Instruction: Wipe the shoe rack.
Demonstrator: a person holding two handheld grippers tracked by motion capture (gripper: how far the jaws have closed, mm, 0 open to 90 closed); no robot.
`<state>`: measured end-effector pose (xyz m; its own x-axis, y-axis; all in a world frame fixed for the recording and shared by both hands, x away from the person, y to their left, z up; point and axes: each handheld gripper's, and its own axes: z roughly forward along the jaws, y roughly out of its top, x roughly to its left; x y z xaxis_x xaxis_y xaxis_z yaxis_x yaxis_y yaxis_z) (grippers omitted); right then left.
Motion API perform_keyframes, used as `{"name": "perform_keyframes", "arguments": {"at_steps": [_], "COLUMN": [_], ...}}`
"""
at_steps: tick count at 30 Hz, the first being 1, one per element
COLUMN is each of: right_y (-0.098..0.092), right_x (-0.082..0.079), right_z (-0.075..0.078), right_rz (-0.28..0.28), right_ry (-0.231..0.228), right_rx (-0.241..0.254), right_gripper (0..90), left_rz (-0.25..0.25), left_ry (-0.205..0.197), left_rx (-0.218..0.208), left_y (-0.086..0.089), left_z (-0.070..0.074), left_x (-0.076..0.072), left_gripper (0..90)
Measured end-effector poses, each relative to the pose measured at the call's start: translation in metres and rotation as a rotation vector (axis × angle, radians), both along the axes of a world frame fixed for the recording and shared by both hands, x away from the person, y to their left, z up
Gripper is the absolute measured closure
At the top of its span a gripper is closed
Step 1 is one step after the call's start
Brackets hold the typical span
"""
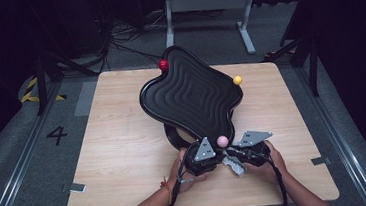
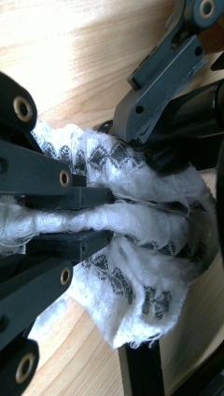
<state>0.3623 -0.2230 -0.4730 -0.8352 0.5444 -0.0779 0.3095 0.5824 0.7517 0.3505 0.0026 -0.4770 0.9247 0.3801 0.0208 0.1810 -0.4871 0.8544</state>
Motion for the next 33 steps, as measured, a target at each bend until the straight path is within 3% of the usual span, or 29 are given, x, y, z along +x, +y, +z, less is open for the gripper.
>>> {"name": "perform_keyframes", "arguments": {"at_steps": [5,10,15,19,22,25,30,32,33], "right_y": [-0.003,-0.003,-0.003,-0.002,-0.002,-0.002,-0.002,-0.002,-0.002], "right_x": [-0.002,-0.001,-0.001,-0.001,0.000,0.000,0.000,0.000,0.000], "right_z": [-0.001,-0.002,-0.003,-0.004,-0.004,-0.005,-0.005,-0.005,-0.005], "right_rz": [-0.011,-0.012,-0.012,-0.013,-0.013,-0.012,-0.010,-0.009,-0.009], "right_ry": [-0.003,-0.008,-0.011,-0.013,-0.011,-0.009,-0.010,-0.012,-0.012], "right_rx": [-0.006,-0.007,-0.015,-0.019,-0.018,-0.015,-0.017,-0.018,-0.020], "right_gripper": [81.5,81.5,81.5,81.5,81.4,81.4,81.4,81.4,81.4], "left_rz": [-0.011,0.004,0.071,0.129,0.153,0.189,0.212,0.221,0.219], "left_ry": [0.011,0.004,0.017,0.053,0.069,0.097,0.098,0.074,0.095], "left_rx": [0.054,0.086,0.127,0.125,0.128,0.104,0.116,0.127,0.115], "left_y": [0.006,0.036,0.075,0.101,0.116,0.130,0.145,0.147,0.148], "left_z": [0.003,0.013,0.011,0.005,0.002,0.001,0.001,0.000,-0.001], "left_x": [-0.007,-0.011,-0.007,-0.004,0.001,0.010,0.030,0.036,0.040], "left_gripper": [61.3,57.0,54.5,55.4,53.6,53.1,50.7,50.0,49.4]}}
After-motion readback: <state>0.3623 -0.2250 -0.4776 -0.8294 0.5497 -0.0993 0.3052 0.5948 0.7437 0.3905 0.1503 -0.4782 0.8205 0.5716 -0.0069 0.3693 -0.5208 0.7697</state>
